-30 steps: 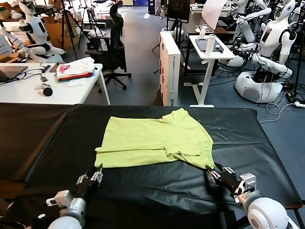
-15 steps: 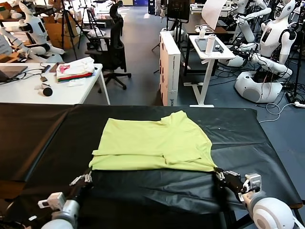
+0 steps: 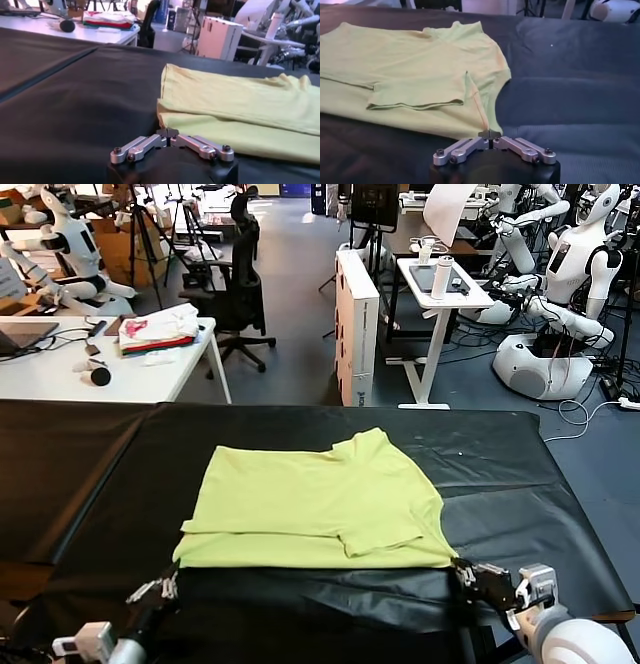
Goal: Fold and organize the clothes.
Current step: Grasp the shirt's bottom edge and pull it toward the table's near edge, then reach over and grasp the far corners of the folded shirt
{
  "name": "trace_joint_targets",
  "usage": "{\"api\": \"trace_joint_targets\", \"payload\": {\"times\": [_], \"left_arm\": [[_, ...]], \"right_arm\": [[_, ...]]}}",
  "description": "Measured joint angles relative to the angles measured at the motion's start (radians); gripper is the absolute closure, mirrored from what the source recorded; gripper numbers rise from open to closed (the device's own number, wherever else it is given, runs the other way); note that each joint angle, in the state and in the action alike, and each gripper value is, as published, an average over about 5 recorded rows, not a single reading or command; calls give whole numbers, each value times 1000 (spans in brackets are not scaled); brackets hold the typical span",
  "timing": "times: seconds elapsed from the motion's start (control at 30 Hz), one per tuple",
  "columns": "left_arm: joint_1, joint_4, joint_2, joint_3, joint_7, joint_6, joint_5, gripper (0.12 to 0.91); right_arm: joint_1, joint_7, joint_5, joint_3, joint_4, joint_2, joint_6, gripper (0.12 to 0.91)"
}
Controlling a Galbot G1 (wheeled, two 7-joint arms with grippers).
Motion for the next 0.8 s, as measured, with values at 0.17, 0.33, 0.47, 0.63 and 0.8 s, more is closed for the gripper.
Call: {"api": "trace_joint_targets", "payload": {"times": [0.17,0.33,0.47,0.63,0.8], "left_arm": [[34,-28,3,-27,-49,62,-24,688],[51,-55,10,-69,-92,136,-41,367],[42,-77,22,-119,-100,207,-51,175],[-2,-108,44,-184,-96,289,-109,125],[-95,-119,69,-208,-105,353,-208,123]], "right_arm": [[-27,-28,-7,24,47,-17,3,269],[-7,-23,23,32,69,-24,3,128],[57,-13,79,29,49,-25,2,119],[190,3,136,1,-8,-29,-10,118],[336,17,170,-46,-67,-17,-44,118]]}}
